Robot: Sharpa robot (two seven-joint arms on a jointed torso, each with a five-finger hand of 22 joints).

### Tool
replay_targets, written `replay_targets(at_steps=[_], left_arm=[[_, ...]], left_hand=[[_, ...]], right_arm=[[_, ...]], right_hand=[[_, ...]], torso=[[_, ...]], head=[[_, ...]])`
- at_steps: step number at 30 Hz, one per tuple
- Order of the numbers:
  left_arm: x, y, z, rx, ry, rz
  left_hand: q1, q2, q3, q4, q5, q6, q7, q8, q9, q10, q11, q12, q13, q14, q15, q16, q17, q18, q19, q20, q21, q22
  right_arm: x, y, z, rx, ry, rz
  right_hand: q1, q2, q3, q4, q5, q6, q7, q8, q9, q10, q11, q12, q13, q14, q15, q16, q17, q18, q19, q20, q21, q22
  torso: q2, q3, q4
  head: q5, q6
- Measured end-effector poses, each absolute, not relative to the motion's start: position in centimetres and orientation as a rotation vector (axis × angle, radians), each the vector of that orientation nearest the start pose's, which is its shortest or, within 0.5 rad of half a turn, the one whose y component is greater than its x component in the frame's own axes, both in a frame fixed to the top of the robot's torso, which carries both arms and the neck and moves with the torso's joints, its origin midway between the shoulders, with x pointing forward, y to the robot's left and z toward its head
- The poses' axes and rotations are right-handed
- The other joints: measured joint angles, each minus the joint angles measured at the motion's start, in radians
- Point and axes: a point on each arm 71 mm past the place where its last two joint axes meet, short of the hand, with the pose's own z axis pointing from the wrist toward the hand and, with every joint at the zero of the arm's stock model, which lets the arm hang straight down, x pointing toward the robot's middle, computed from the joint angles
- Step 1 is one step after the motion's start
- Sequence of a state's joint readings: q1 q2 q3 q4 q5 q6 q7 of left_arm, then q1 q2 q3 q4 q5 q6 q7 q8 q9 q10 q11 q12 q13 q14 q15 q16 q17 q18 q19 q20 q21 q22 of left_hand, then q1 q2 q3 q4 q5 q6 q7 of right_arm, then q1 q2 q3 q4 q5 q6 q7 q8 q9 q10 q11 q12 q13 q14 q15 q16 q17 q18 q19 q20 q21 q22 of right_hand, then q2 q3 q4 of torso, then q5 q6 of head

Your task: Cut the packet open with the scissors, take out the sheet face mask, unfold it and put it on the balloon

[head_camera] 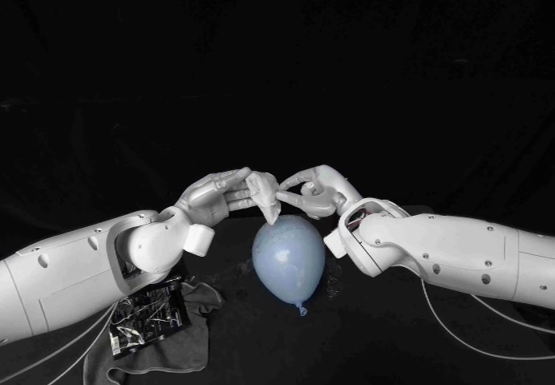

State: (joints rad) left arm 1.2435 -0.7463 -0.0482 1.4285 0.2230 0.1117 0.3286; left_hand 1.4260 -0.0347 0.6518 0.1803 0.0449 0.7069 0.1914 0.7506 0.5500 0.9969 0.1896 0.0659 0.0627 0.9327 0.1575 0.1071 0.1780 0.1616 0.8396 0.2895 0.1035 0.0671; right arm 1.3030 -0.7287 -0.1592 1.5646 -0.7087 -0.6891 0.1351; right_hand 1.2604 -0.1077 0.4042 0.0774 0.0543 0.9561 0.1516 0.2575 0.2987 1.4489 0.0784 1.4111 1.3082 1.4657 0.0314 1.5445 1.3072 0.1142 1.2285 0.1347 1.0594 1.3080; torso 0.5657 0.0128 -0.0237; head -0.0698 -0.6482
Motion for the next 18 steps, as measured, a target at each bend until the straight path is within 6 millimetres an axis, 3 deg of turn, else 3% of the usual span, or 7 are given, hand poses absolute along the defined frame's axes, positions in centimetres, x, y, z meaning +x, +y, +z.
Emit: replay_targets(at_steps=[2,11,14,18], left_arm=[[50.24,16.82,-16.52,-1.22,1.552,-2.014],[50.24,16.8,-16.53,-1.219,1.555,-2.014],[50.23,16.8,-16.53,-1.219,1.556,-2.014],[50.23,16.81,-16.53,-1.219,1.557,-2.013]], left_hand=[[0.0,0.0,0.0,0.0,0.0,0.0,0.0,0.0,0.0,0.0,0.0,0.0,0.0,0.0,0.0,0.0,0.0,0.0,0.0,0.0,0.0,0.0],[-0.003,-0.003,0.015,-0.015,0.0,-0.004,-0.003,0.0,0.001,0.0,0.0,0.0,0.0,0.0,0.0,0.0,-0.001,0.0,0.0,0.0,0.0,0.0],[-0.003,-0.003,0.015,-0.015,0.0,-0.004,-0.003,0.0,0.006,0.0,0.0,0.0,0.0,0.0,0.0,0.0,-0.001,0.0,0.0,0.0,0.0,0.0],[-0.002,-0.002,0.015,-0.015,0.0,-0.004,-0.003,-0.001,0.006,0.0,0.0,0.0,0.0,0.0,0.0,0.0,-0.001,0.0,0.0,0.0,0.0,0.0]], right_arm=[[48.27,-14.9,-15.87,0.448,1.452,1.095],[48.24,-14.77,-15.82,0.441,1.447,1.091],[48.23,-14.74,-15.78,0.438,1.441,1.088],[48.22,-14.76,-15.71,0.435,1.429,1.081]], right_hand=[[0.0,0.0,0.0,0.0,0.0,0.01,-0.003,0.005,0.002,0.004,-0.004,0.0,0.0,-0.001,-0.006,0.003,0.0,0.0,0.0,0.0,0.006,0.0],[0.053,0.066,0.019,-0.01,0.0,0.081,-0.051,0.064,0.025,0.018,-0.039,0.029,-0.001,0.001,-0.04,0.011,0.0,-0.007,0.04,-0.033,0.059,0.0],[0.065,0.078,0.033,-0.024,-0.001,0.091,-0.059,0.08,0.03,0.016,-0.052,0.048,-0.001,0.001,-0.05,0.013,0.0,-0.008,0.052,-0.045,0.078,0.0],[0.071,0.084,0.051,-0.034,-0.004,0.095,-0.062,0.099,0.038,0.018,-0.053,0.06,-0.001,0.0,-0.055,0.017,0.001,-0.008,0.064,-0.049,0.094,-0.001]], torso=[[0.0,0.0,0.0],[0.0,0.0,-0.0001],[0.0,0.0,-0.0003],[0.0,0.0,-0.0004]], head=[[0.0,0.0],[0.0,0.0],[0.0,0.0],[0.0,-0.001]])
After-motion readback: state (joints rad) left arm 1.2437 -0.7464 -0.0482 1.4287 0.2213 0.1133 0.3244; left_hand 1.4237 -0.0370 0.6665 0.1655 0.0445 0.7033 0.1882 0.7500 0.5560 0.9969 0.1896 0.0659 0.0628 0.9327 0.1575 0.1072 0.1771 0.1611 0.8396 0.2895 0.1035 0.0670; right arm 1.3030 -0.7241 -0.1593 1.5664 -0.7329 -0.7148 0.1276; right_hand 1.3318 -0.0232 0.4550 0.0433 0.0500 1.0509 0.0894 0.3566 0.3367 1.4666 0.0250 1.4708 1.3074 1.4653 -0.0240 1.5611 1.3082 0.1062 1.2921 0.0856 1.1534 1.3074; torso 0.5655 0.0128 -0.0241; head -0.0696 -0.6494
